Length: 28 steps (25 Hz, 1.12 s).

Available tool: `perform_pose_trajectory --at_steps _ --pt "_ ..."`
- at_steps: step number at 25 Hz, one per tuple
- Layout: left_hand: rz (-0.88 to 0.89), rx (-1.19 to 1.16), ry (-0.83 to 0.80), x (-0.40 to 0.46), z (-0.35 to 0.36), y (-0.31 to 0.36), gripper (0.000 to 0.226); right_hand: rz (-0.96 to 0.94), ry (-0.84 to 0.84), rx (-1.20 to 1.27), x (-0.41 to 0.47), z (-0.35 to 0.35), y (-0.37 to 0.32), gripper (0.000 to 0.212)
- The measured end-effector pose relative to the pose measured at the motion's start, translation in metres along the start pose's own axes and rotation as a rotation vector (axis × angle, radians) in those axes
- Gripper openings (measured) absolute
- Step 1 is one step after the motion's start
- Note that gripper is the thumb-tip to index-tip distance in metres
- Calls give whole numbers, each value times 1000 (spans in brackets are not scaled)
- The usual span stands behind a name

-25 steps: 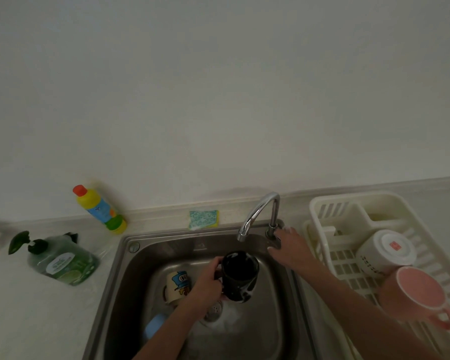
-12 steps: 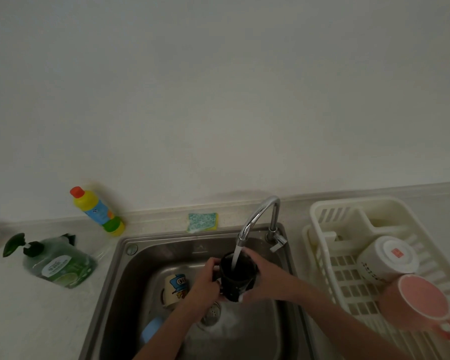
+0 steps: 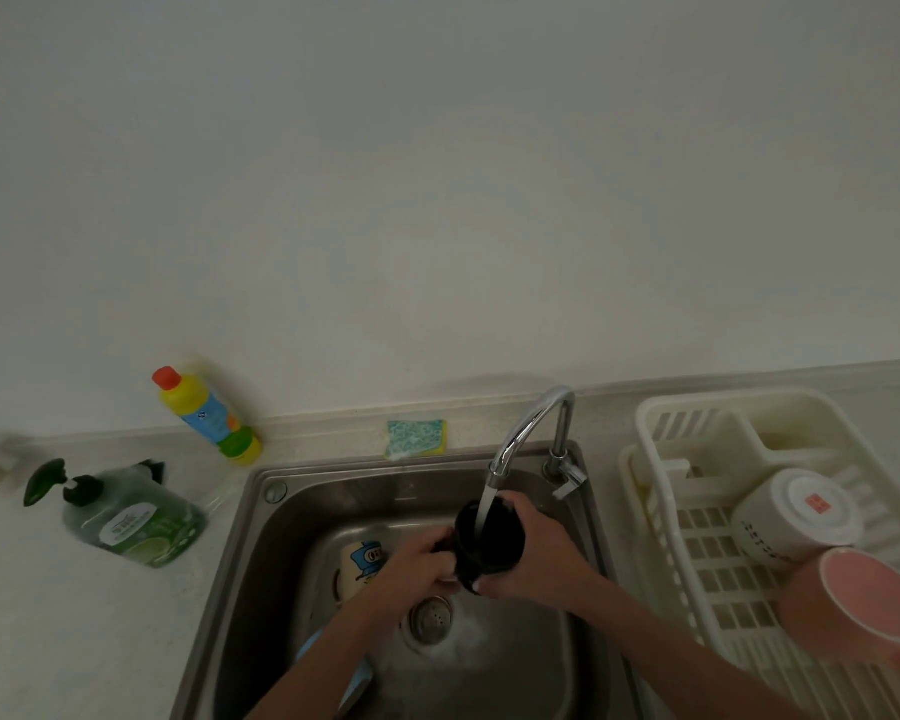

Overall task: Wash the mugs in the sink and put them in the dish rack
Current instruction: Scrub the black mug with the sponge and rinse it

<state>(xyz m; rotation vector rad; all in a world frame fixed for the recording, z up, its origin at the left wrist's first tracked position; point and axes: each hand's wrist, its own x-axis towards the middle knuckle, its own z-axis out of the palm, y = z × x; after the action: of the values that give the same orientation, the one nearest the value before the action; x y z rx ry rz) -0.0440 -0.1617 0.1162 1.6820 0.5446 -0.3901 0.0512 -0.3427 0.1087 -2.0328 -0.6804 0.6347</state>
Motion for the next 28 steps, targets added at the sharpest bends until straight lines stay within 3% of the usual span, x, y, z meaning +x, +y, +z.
perform_pose_trajectory --at_steps 4,8,14,18,22,25,28 --pt "-93 -66 -49 1 -6 10 32 -28 -26 -17 8 -6 0 91" --pt "-80 -174 -106 1 -9 7 32 -41 -88 -47 11 -10 4 95" --pt "-94 -180 -102 -2 3 -7 21 -11 -191 -51 10 -14 20 117" --pt "-79 -173 -69 -3 2 -11 19 -92 -197 -185 5 -28 17 75" --pt "-35 -116 -57 -5 -1 -11 18 -151 -333 -544 5 -33 16 70" --pt "20 -8 -35 -2 -5 -13 23 -381 -211 -747 2 -34 11 55" --pt "47 61 -58 1 -7 -15 22 -537 -245 -815 4 -32 4 41"
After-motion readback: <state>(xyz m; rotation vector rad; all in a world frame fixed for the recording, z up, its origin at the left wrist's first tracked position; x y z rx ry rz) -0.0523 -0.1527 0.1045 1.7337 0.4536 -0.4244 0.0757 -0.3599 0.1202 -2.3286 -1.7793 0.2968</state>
